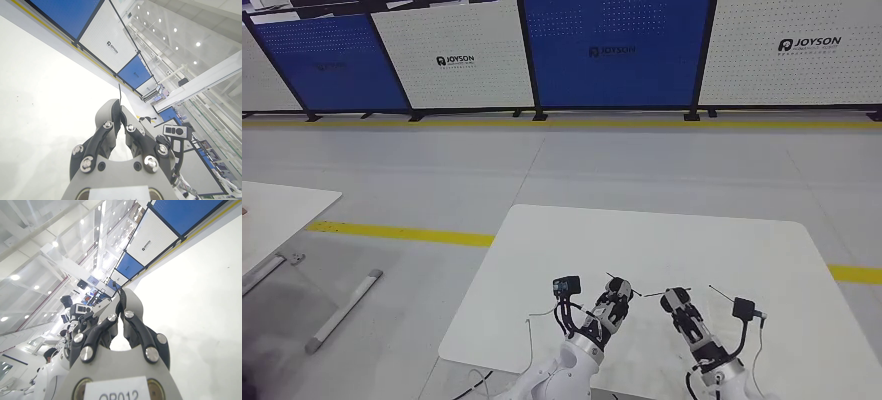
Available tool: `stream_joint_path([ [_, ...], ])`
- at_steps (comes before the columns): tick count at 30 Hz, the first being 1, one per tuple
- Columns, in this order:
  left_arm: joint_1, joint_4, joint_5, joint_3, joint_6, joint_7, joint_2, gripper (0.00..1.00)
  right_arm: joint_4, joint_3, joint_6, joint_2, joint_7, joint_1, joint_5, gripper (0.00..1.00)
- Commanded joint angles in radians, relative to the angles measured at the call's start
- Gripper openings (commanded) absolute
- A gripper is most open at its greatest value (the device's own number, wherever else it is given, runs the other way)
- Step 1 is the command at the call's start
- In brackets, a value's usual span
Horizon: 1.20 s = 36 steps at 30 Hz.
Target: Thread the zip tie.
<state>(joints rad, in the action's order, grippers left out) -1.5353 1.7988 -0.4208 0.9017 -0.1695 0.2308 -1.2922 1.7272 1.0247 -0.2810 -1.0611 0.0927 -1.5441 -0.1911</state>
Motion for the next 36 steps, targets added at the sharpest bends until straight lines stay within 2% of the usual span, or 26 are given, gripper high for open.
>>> stream_joint_path([
  [1, 0.0, 0.0, 0.0, 0.0, 0.0, 0.0, 0.0, 0.0, 0.0, 0.001, 0.011, -0.003, -0.007, 0.003, -0.006, 0.0],
  [8, 0.0, 0.0, 0.0, 0.0, 0.0, 0.0, 0.0, 0.0, -0.005, -0.005, 0.049, -0.016, -0.02, 0.016, -0.019, 0.0],
  [23, 0.0, 0.0, 0.0, 0.0, 0.0, 0.0, 0.0, 0.0, -0.002, 0.029, 0.009, -0.029, -0.021, -0.017, -0.015, 0.0],
  [28, 0.0, 0.0, 0.0, 0.0, 0.0, 0.0, 0.0, 0.0, -0.001, 0.031, 0.029, -0.036, -0.039, -0.014, -0.022, 0.0],
  [36, 0.0, 0.0, 0.0, 0.0, 0.0, 0.0, 0.0, 0.0, -0.006, 0.035, 0.03, -0.045, -0.052, -0.01, -0.022, 0.0],
])
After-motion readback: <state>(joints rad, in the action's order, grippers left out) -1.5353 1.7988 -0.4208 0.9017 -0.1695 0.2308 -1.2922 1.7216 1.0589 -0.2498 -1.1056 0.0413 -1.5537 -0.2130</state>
